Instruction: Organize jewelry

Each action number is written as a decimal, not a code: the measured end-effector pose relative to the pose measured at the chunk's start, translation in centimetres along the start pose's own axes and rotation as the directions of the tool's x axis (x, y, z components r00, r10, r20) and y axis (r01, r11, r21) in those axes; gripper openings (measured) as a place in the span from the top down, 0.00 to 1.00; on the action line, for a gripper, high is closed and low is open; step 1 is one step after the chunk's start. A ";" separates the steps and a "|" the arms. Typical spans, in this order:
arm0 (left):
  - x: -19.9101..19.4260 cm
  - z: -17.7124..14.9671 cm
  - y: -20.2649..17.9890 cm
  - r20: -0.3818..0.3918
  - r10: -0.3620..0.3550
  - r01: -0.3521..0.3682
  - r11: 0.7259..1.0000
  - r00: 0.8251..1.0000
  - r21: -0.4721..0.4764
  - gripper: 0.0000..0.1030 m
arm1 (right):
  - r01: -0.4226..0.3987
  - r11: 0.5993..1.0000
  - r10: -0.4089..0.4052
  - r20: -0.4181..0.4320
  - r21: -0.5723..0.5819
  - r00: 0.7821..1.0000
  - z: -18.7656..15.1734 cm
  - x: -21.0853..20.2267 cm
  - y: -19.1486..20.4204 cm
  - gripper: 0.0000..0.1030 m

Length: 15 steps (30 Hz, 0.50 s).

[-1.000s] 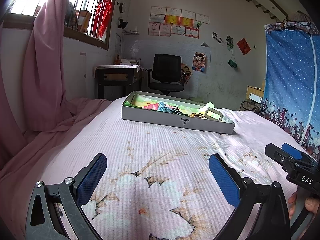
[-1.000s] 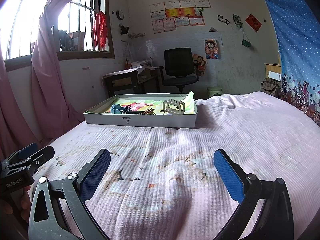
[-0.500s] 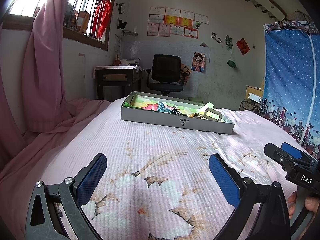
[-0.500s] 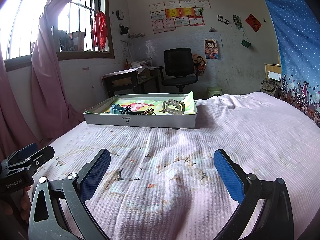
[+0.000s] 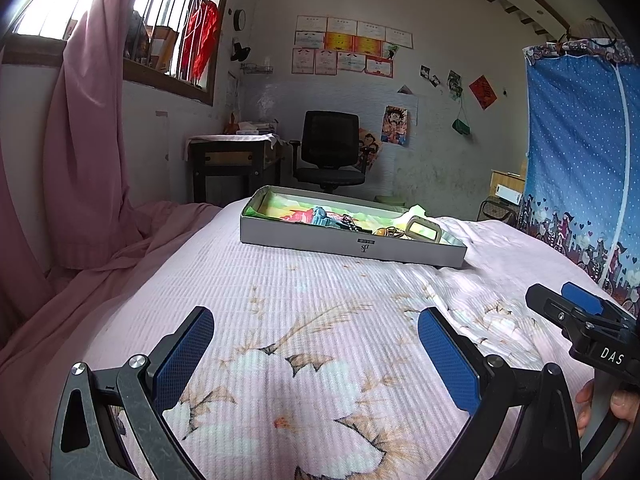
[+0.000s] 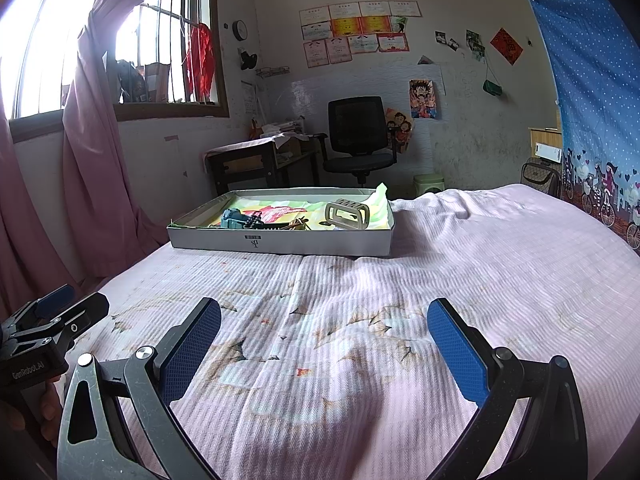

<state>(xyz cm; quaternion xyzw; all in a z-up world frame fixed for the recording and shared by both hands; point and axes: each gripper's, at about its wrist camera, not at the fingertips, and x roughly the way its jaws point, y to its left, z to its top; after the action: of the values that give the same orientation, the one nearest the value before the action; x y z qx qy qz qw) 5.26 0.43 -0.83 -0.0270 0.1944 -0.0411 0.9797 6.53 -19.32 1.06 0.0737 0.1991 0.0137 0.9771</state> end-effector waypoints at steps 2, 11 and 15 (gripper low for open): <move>0.0 0.0 -0.1 -0.001 0.000 0.000 1.000 1.000 0.000 0.00 | 0.000 1.000 0.000 0.000 0.000 1.000 0.0 0.0 0.0 0.01; -0.1 0.0 -0.3 0.001 0.000 0.000 1.000 1.000 0.002 0.00 | 0.000 1.000 0.000 0.000 0.000 1.000 0.0 0.0 0.0 0.01; -0.1 -0.1 -0.3 0.001 0.001 -0.001 1.000 1.000 0.002 0.00 | 0.000 1.000 0.000 0.000 0.000 1.000 0.0 0.0 0.0 0.01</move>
<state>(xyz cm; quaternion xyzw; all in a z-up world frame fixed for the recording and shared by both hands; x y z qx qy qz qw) 5.11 0.15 -0.83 -0.0262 0.1939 -0.0409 0.9798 6.54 -19.34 1.03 0.0738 0.1990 0.0138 0.9771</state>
